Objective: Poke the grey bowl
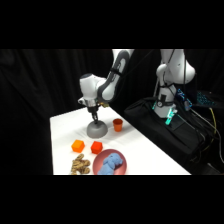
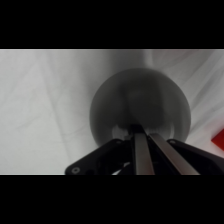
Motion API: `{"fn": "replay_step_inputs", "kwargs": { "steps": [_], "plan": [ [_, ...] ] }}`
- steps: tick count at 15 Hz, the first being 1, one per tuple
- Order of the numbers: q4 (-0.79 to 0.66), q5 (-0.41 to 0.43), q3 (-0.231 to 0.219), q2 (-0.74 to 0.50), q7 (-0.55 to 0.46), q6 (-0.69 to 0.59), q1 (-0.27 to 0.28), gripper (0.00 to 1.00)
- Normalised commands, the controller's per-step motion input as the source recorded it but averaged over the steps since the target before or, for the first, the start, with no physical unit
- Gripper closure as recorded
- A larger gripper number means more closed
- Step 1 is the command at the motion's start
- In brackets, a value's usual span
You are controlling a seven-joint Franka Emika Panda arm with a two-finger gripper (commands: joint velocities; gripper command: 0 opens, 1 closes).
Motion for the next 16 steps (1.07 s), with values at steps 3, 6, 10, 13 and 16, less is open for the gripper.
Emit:
{"fn": "replay_step_inputs", "kwargs": {
  "steps": [3, 6, 10, 13, 16],
  "plan": [
    [0.03, 0.131, 0.057, 0.03, -0.16, 0.16, -0.085, 1.00],
    [-0.05, 0.071, 0.016, -0.18, -0.11, 0.06, -0.039, 1.00],
    [-0.10, 0.078, 0.019, -0.40, -0.10, -0.15, -0.015, 1.00],
    [-0.01, 0.017, -0.034, -0.43, 0.01, -0.48, 0.057, 1.00],
    [0.10, -0.009, -0.044, -0.32, 0.03, -0.51, 0.072, 1.00]
  ]
}}
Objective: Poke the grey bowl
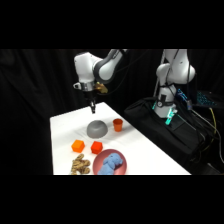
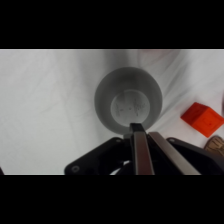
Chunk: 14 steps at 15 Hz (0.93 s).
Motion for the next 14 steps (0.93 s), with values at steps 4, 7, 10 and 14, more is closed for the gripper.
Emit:
{"fn": "replay_step_inputs", "kwargs": {
  "steps": [4, 7, 10, 14],
  "plan": [
    [0.16, -0.075, -0.053, -0.21, 0.10, -0.40, 0.090, 0.73],
    [0.18, -0.109, -0.050, -0.15, 0.14, -0.32, 0.095, 0.42],
    [0.20, -0.048, -0.032, -0.11, 0.10, -0.34, 0.078, 0.05],
    [0.18, -0.110, -0.027, -0.12, 0.15, -0.29, 0.085, 0.00]
  ]
}}
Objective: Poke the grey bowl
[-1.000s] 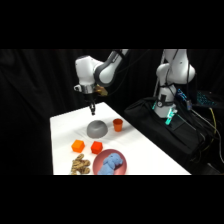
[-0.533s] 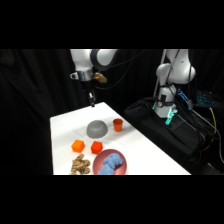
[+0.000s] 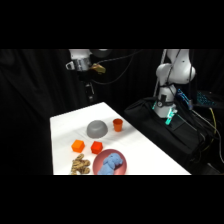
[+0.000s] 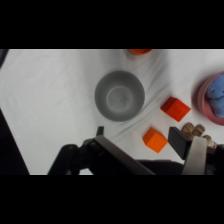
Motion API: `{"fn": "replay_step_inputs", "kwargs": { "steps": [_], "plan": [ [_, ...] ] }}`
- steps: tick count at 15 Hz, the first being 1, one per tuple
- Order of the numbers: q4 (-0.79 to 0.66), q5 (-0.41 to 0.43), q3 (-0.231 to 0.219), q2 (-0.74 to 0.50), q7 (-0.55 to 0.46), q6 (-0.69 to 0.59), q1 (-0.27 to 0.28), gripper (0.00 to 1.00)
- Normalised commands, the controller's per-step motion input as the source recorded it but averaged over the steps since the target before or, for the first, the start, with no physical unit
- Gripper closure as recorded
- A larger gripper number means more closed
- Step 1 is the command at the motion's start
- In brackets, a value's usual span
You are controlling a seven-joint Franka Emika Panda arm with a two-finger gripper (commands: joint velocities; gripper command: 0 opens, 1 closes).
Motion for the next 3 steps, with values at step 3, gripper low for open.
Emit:
{"fn": "replay_step_inputs", "kwargs": {
  "steps": [3],
  "plan": [
    [0.14, -0.115, -0.025, -0.09, 0.16, -0.22, 0.073, 0.00]
  ]
}}
